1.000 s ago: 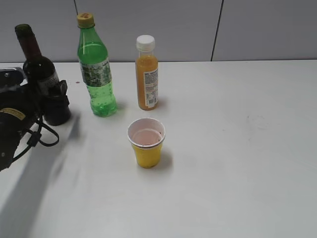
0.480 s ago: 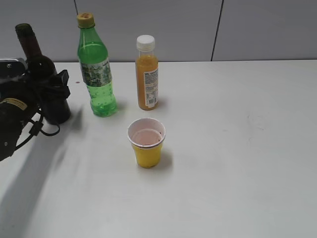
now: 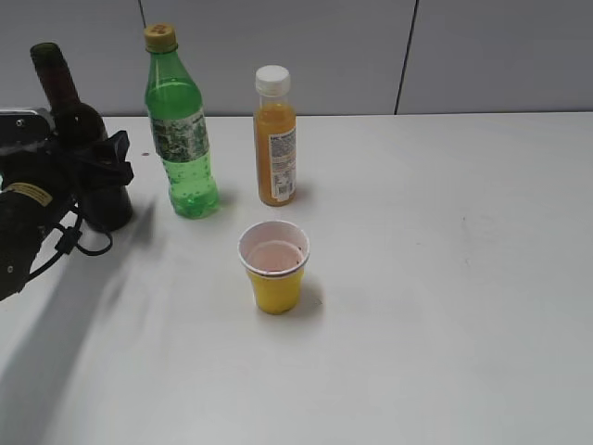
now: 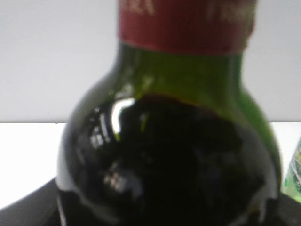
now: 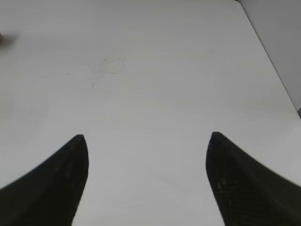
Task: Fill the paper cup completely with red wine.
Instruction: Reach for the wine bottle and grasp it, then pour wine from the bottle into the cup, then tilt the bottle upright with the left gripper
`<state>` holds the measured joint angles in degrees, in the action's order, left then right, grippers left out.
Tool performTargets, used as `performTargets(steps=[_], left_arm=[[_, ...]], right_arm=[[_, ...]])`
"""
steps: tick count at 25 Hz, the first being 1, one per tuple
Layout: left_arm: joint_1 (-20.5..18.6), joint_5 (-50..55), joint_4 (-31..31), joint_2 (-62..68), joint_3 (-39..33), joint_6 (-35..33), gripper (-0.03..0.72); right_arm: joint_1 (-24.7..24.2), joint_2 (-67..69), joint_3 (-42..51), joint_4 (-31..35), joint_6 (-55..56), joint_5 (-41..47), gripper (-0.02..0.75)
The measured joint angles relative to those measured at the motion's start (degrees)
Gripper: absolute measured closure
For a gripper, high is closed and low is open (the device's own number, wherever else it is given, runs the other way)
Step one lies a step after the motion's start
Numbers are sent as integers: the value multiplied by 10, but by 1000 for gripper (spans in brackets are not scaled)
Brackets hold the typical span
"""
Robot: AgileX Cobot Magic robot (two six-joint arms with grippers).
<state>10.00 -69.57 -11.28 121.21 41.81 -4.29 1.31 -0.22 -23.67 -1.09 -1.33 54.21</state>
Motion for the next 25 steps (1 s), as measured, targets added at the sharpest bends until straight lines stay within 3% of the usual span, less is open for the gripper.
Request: performTargets(steps=[10, 15, 21, 25], left_arm=[[0, 1, 0, 0, 0, -1, 131], [3, 14, -2, -33, -41, -12, 132], [42, 54, -91, -105, -95, -75, 133], [72, 53, -116, -153, -107, -93, 134]], right_arm=[[0, 0, 0, 0, 0, 0, 149], [0, 0, 0, 0, 0, 0, 149], [0, 0, 0, 0, 0, 0, 149], [0, 0, 0, 0, 0, 0, 149]])
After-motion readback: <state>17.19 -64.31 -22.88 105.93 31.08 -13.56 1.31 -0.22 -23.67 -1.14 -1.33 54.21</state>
